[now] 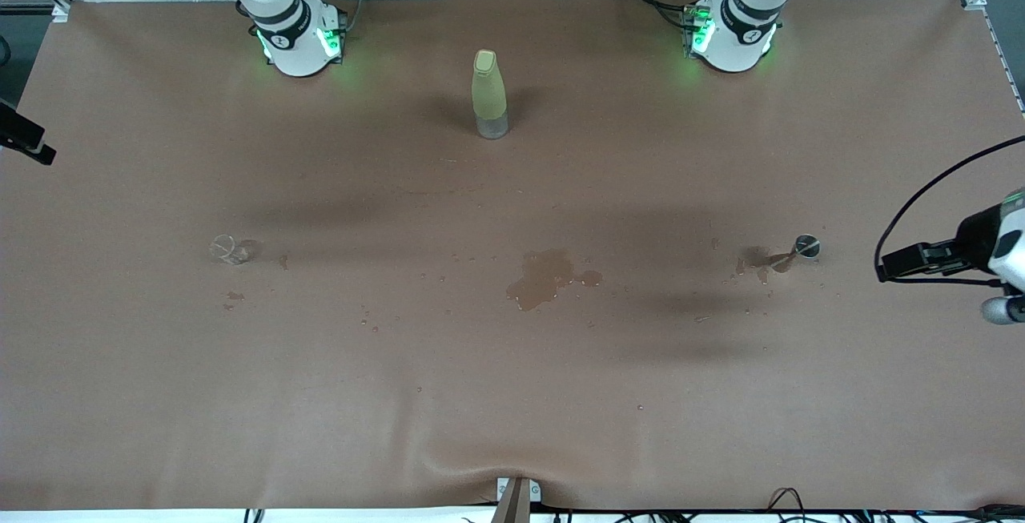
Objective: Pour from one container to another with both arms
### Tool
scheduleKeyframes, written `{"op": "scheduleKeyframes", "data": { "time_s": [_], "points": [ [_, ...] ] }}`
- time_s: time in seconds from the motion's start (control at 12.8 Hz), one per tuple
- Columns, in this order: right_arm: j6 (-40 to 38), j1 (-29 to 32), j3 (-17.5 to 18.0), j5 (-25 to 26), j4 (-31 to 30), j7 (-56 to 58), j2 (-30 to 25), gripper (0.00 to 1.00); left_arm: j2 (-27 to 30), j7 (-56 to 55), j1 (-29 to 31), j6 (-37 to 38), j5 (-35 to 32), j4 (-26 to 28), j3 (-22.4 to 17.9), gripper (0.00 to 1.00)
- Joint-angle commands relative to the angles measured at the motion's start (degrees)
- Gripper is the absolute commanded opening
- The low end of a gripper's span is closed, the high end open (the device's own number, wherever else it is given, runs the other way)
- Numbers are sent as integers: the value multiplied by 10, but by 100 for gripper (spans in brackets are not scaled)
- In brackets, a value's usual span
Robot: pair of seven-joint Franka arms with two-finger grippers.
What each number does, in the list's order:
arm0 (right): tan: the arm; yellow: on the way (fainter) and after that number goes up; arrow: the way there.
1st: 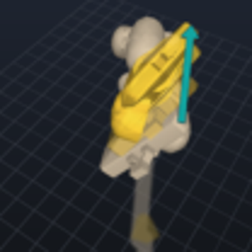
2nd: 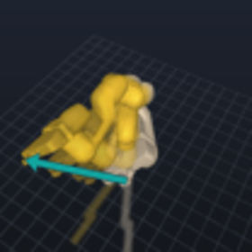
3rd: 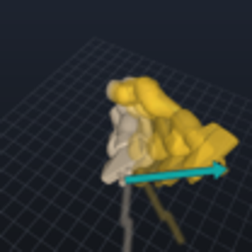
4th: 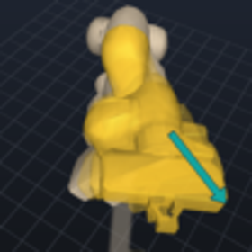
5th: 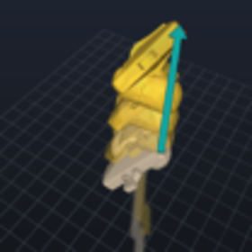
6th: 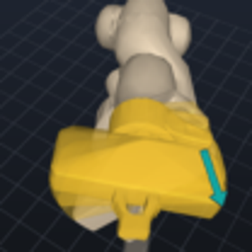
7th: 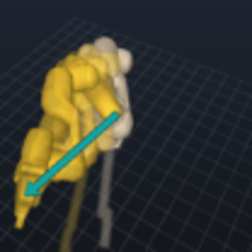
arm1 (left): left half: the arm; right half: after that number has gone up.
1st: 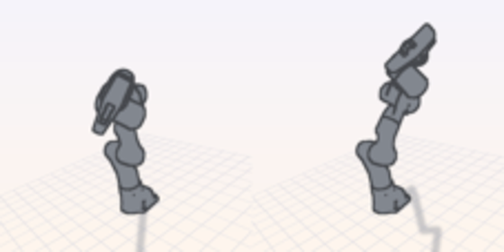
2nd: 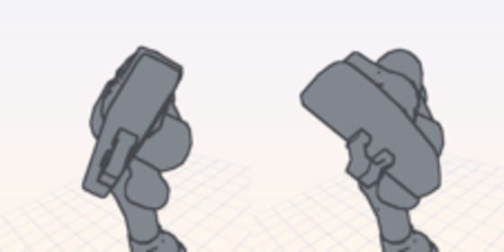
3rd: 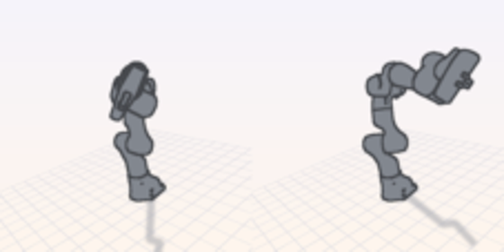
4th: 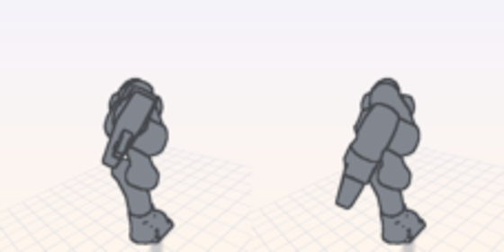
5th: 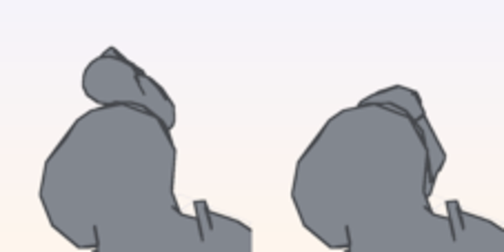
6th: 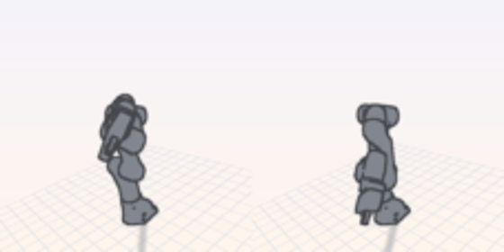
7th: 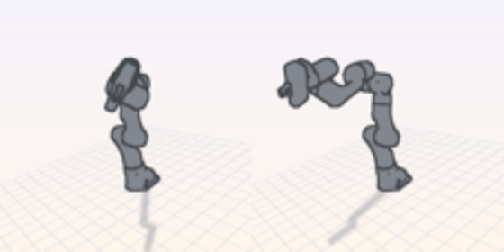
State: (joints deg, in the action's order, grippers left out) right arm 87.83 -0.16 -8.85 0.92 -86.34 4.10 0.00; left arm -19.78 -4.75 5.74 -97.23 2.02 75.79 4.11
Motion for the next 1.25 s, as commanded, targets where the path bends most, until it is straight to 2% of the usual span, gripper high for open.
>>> {"op": "scheduleKeyframes", "data": {
  "time_s": [0.0, 0.31, 0.47, 0.55, 0.62, 0.7, 1.17],
  "points": [
    [5, -8, -6, 4, -9, 6, -4, 100, 38, -24, 1, 11, -5, 20, -3, 100],
    [19, 0, -7, 3, -8, 10, 1, 100, 64, -19, 16, 10, 0, 31, 2, 100],
    [23, -5, -6, 3, -8, 10, 1, 100, 86, -13, 11, 8, -4, 55, 9, 100],
    [21, -7, -6, 3, -9, 10, 1, 100, 92, -12, -15, 3, -6, 66, -6, 100],
    [16, -12, -6, 3, -9, 9, 4, 100, 94, -13, -58, 4, -6, 67, -56, 100],
    [15, -13, -6, 3, -9, 10, 6, 100, 95, -11, -85, 6, -3, 66, -89, 100],
    [23, -22, -6, 4, -8, 8, 13, 100, 87, 13, -77, 6, -6, 59, -85, 100]
  ]
}}
